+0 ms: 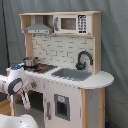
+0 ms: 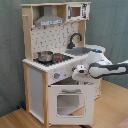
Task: Play with the kitchen
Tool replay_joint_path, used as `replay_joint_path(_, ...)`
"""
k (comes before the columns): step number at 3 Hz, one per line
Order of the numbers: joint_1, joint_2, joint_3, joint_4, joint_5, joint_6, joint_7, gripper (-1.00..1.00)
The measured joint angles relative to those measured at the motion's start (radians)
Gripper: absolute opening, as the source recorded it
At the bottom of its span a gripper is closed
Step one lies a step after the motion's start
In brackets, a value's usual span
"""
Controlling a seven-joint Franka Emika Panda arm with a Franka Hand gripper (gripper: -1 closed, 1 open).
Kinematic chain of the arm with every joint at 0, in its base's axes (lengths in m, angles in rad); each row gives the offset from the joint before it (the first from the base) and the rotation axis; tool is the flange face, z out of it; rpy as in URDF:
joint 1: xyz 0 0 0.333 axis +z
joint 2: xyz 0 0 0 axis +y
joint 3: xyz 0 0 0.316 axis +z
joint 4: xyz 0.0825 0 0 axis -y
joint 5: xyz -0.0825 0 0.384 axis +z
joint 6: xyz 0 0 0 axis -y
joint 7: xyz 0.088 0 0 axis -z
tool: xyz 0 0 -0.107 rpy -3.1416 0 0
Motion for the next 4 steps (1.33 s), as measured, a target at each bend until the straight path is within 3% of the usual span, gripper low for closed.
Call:
replay_joint_path(2,-0.066,0.001,0.001,0.027,0.021,-0.096,-0.159,1.00)
replay_joint_path(3,-0.069,0.001,0.001,0.030,0.021,-0.101,-0.163,-1.00)
replay_joint_path(4,-0.121,0.001,0.064,0.057,0.024,-0.141,-0.131,-1.00)
